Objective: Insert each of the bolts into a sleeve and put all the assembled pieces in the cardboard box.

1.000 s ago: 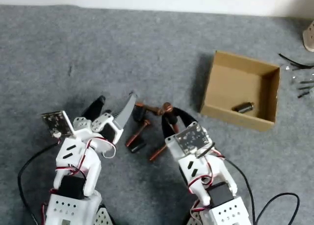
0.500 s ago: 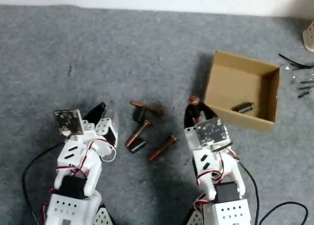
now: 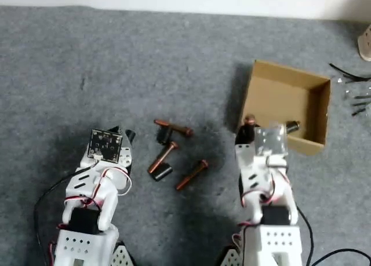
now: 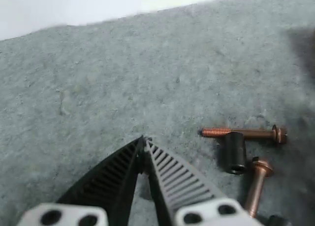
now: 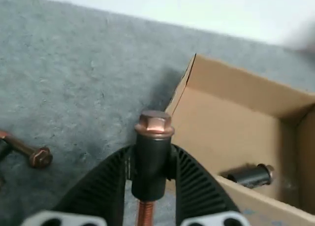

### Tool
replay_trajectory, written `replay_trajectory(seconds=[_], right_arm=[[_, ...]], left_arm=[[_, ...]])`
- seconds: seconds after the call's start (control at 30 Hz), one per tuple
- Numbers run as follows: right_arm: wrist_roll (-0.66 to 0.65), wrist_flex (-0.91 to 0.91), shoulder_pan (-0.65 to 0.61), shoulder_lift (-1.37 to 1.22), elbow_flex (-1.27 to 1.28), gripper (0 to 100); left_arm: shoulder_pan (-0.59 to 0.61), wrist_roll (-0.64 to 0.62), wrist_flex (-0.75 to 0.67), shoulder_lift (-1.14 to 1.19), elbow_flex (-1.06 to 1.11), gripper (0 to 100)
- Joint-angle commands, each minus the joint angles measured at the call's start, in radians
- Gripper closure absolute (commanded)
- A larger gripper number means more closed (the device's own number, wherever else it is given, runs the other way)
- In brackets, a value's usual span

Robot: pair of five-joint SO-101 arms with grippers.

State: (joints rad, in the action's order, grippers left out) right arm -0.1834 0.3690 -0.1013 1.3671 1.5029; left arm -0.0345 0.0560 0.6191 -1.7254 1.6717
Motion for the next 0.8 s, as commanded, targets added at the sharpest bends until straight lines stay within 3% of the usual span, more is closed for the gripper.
replay_trajectory(seconds=[0.0, 0.23, 0.5, 0.77], right_arm=[[0.054, -0.074, 0.016, -0.303, -0.257, 99.4], [0.256, -0.122, 0.028, -0.872, -0.67, 99.4], [0.621, -0.122, 0.191, -1.257, -0.943, 99.4], [0.657, -0.122, 0.278, -1.402, -0.997, 99.1]], left_arm=[[-0.016, 0.009, 0.005, -0.008, -0.035, 99], [-0.016, 0.011, 0.003, -0.007, -0.033, 99], [-0.021, 0.011, -0.003, -0.008, -0.019, 99], [-0.021, 0.009, -0.04, -0.008, -0.002, 99]])
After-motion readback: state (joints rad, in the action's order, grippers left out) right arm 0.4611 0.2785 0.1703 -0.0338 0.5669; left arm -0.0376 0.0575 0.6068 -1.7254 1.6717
